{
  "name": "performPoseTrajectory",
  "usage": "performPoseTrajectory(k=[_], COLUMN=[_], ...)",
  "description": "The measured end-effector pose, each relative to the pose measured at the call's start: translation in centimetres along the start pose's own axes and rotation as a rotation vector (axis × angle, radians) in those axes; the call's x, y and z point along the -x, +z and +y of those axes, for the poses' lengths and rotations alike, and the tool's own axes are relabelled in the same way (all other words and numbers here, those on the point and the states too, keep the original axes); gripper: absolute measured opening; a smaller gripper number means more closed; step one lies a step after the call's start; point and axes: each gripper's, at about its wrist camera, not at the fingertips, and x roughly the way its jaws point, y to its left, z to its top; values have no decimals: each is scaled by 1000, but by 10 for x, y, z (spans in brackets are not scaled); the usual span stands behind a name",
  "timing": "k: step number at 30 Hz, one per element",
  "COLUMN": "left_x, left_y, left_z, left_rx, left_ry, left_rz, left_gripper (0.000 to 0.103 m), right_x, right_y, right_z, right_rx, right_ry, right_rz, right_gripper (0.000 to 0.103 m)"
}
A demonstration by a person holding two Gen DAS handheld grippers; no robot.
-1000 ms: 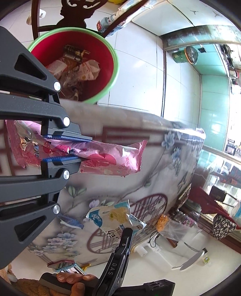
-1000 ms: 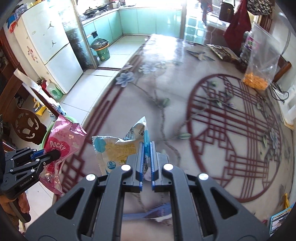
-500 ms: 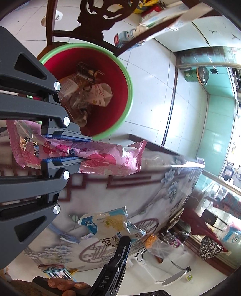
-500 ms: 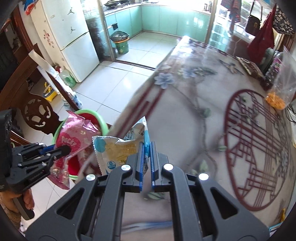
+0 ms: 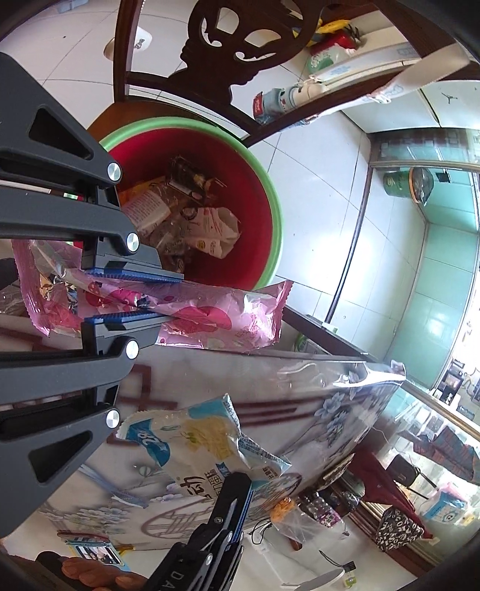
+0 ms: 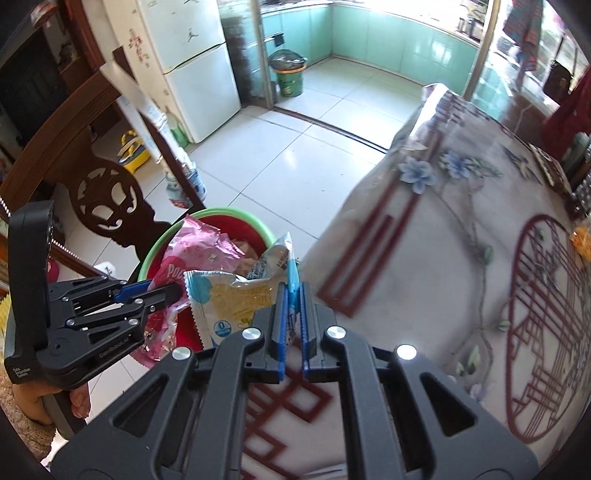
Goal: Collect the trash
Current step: 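Carry Pocky wrapper and snack bag over the red bucket, then open both tools to drop Pocky wrapper and snack bag into bucket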
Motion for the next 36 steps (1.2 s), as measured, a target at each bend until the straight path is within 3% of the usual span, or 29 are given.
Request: performPoseTrajectory(k=[26, 27, 28, 29, 30, 31, 33, 34, 36], left_x=[-23, -23, -23, -21, -19, -16, -11, -9, -4], left_y=[19, 20, 20, 21, 21, 22, 23, 24, 26], left_z=[52, 53, 53, 53, 54, 54, 55, 54, 52], left_rx=[136, 138, 141, 148, 153, 162, 174, 176, 172], left_ry=[69, 74, 81, 95, 99, 103, 117, 124, 136], left_rz=[49, 49, 47, 36, 25, 8, -7, -13, -30], left_gripper=[13, 20, 38, 49, 64, 71, 79, 84, 84], right_x=[-44, -44, -45, -45, -44, -42, -37, -35, -29], right_y=[22, 22, 23, 24, 24, 25, 26, 27, 28], right_z=[29, 29, 31, 31, 31, 30, 27, 26, 22], right_rx=[74, 77, 79, 79, 78, 73, 62, 57, 42], right_ry=[56, 60, 62, 63, 65, 64, 66, 64, 55], right_rz=[73, 74, 75, 73, 71, 61, 39, 35, 14], right_gripper=[7, 10, 17, 23, 38, 48, 55, 64, 77])
